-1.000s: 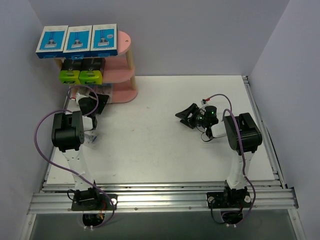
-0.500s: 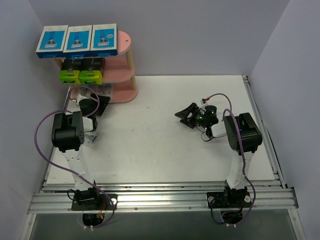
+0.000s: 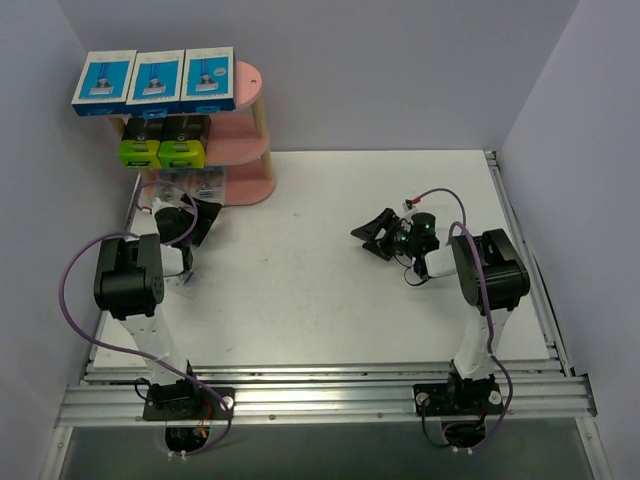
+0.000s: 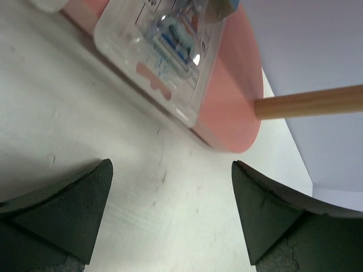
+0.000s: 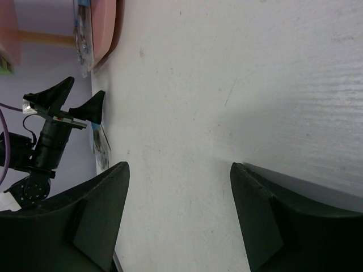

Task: Place and organize the shaving razors onto the shelf

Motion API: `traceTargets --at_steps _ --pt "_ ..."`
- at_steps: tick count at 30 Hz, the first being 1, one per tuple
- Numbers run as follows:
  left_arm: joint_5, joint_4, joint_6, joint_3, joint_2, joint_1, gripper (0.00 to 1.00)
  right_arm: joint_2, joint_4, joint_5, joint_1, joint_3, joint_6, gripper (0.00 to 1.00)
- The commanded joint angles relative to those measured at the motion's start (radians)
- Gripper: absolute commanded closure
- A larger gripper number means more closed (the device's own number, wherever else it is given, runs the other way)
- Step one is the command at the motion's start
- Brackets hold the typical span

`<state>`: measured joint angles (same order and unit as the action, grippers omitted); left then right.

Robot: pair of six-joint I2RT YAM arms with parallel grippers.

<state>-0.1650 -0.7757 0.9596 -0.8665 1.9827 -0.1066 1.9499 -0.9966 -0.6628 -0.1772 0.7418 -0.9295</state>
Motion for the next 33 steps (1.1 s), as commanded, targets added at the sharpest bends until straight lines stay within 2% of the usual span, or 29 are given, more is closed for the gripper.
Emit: traceTargets --at_steps 1,6,9,10,15,18,20,21,25,26,27,28,29,33 --pt "0.015 0.028 -0.035 0.058 -0.140 -0.005 0.06 -0.049 0.079 -0.003 0.002 -0.033 0.035 0.32" --pt "0.018 0.157 -0.062 0.130 -0.359 -0.010 0.06 -0.081 0.084 0.000 -0.018 -0.050 0.031 0.32" --pt "0.042 0.320 -0.107 0.136 -0.500 -0.008 0.06 -0.109 0.104 0.002 -0.053 -0.044 0.050 0.35" --pt "0.048 0.425 -0.133 0.121 -0.536 -0.010 0.06 -0.121 0.133 0.006 -0.067 -0.039 0.073 0.37" --pt "0.105 0.743 -0.284 0.080 -0.767 -0.033 0.06 -0.170 0.246 0.045 -0.171 -0.001 0.139 0.38" --pt "0.111 0.835 -0.357 0.101 -0.875 -0.083 0.06 -0.183 0.248 0.061 -0.199 -0.007 0.130 0.38" --pt "0.052 0.891 -0.369 0.116 -0.907 -0.132 0.00 -0.184 0.240 0.061 -0.215 -0.015 0.120 0.39" --pt "0.042 0.923 -0.369 0.121 -0.920 -0.175 0.04 -0.183 0.240 0.065 -0.222 -0.015 0.112 0.40" --pt "0.004 1.021 -0.381 0.147 -0.897 -0.260 0.29 -0.192 0.246 0.060 -0.237 -0.031 0.107 0.41" --pt "-0.001 1.026 -0.378 0.153 -0.888 -0.271 0.58 -0.197 0.250 0.058 -0.240 -0.036 0.109 0.41" --pt "0.018 1.042 -0.368 0.156 -0.874 -0.272 0.77 -0.200 0.253 0.058 -0.240 -0.041 0.112 0.41" --pt "0.028 1.044 -0.358 0.153 -0.866 -0.274 0.85 -0.210 0.262 0.058 -0.239 -0.044 0.118 0.41" --pt "0.025 1.040 -0.357 0.152 -0.860 -0.275 0.89 -0.215 0.266 0.060 -0.240 -0.054 0.123 0.41" --pt "0.044 1.029 -0.337 0.149 -0.803 -0.274 0.89 -0.233 0.251 0.062 -0.239 -0.088 0.126 0.41"
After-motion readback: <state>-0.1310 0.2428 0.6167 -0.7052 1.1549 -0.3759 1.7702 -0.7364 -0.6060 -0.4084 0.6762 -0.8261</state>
